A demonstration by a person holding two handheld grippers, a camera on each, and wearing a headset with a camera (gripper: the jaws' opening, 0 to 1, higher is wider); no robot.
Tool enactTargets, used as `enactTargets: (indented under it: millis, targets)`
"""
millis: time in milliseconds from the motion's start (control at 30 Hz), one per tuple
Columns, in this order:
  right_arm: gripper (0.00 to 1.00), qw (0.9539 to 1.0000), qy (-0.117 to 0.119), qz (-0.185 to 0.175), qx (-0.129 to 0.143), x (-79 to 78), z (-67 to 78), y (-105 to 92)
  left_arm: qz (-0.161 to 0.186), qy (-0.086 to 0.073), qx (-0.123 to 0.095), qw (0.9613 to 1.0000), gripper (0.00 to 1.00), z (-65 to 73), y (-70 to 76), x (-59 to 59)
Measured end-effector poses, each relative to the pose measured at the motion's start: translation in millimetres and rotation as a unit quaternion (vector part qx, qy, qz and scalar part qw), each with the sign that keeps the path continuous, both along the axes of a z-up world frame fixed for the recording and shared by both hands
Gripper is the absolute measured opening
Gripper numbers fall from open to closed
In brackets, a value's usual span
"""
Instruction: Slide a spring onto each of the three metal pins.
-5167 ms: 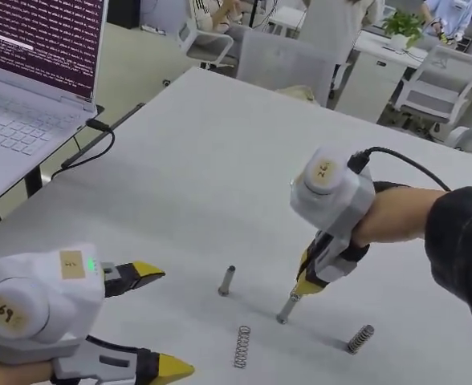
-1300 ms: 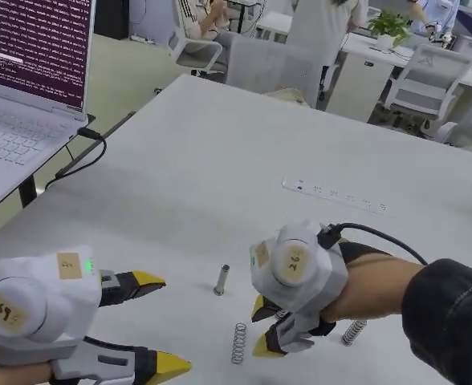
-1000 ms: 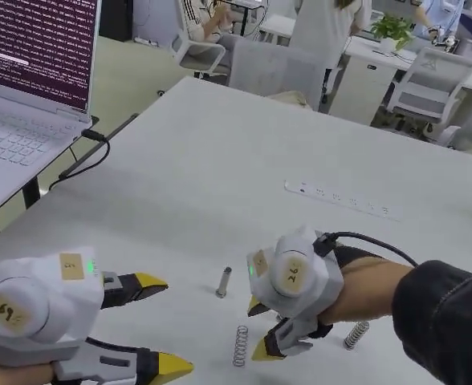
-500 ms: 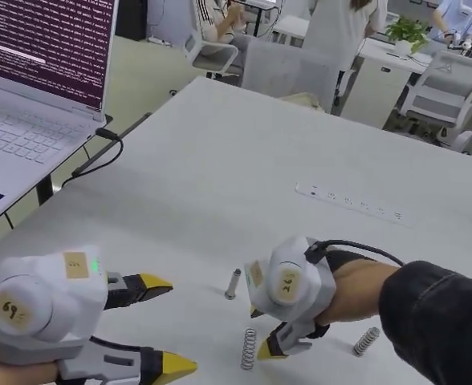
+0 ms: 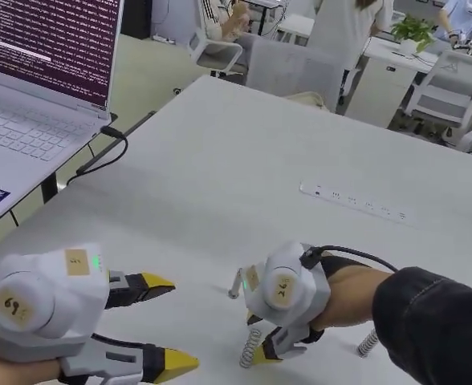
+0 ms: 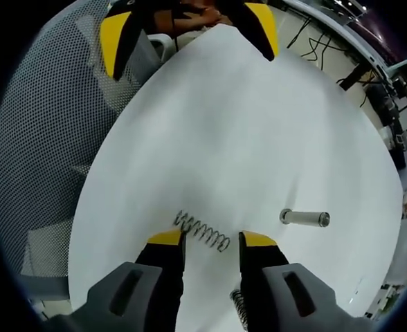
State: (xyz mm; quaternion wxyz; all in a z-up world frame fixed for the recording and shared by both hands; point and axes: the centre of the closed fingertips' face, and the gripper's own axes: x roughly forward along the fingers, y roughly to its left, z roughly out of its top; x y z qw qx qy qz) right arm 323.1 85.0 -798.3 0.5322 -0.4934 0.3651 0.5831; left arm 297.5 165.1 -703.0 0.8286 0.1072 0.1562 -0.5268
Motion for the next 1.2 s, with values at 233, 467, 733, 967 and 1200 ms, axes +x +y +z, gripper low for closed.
enactTargets:
  millis: [233, 467, 733, 967, 1200]
  targets:
    - [0.22, 0.9989, 0.022, -0.040, 0.013, -1.6, -0.8, 7.9, 0.002, 0.000, 0.000, 1.0000, 0.51, 0.5, 1.7, -0.7]
    - [0.14, 0.9952, 0.042, -0.088, 0.008, -3.3, -1.9, 4.4, 0.001, 0.001, -0.001, 1.0000, 0.50, 0.7, 1.5, -1.3]
    - [0.12, 0.9943, 0.041, -0.098, 0.002, -4.5, -2.4, 2.1, -0.009, -0.001, 0.004, 1.0000, 0.50, -0.2, -2.8, -2.8]
    - [0.11, 0.9930, 0.046, -0.108, 0.004, -9.0, 0.7, 3.2, -0.027, 0.003, 0.015, 0.9995, 0.47, -6.5, -8.1, -6.3]
    - [0.11, 0.9913, 0.051, -0.117, 0.034, -15.5, 19.4, 21.4, -0.041, 0.007, 0.026, 0.9988, 0.45, -15.2, -15.2, -7.0]
